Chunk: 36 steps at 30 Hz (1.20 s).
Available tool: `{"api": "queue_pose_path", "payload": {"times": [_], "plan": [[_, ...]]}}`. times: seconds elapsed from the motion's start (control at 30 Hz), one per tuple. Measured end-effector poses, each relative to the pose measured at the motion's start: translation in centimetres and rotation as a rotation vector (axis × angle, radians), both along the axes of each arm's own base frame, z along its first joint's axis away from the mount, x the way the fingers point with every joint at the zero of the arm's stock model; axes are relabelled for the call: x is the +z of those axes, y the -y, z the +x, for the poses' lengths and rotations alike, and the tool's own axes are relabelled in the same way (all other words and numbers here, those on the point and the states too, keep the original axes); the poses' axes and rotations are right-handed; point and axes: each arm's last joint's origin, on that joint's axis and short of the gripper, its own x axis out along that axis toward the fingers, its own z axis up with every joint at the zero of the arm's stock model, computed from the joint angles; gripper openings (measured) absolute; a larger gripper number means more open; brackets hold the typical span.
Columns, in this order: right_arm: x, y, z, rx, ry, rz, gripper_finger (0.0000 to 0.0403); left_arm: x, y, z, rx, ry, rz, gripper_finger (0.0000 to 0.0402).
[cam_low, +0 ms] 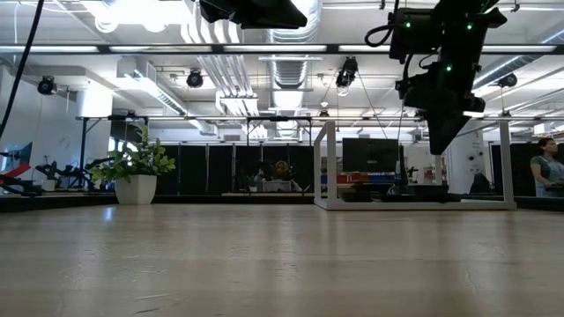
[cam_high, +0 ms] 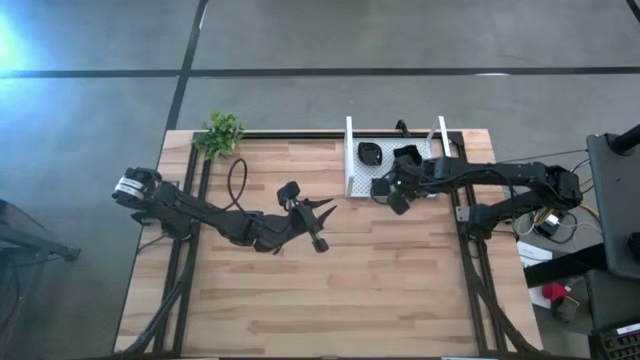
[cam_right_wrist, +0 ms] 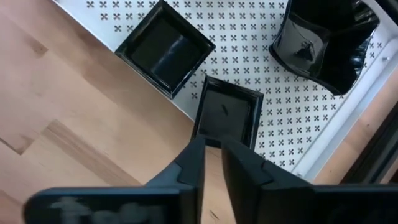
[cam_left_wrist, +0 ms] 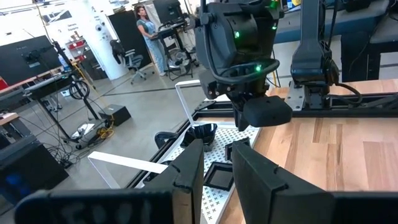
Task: Pick & Place Mini shaped plates
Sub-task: Stack the square plate on top of the other square plates on the shelf
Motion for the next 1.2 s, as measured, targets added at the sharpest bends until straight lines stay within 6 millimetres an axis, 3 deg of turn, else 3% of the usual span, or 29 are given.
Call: {"api": "queue_pose_path", "payload": {"times": [0.33,1.2], "plan": [[-2.1,-0.1,0.3,-0.007,0.101,0.050,0.0110,0.0,0.0,0.0,0.001,0.003,-0.006,0.0081],[-6.7,-0.3,-1.2,-0.023,0.107,-0.031,0.0114,-0.1,0.0,0.0,0.002,0.003,-0.017,0.0081]]}}
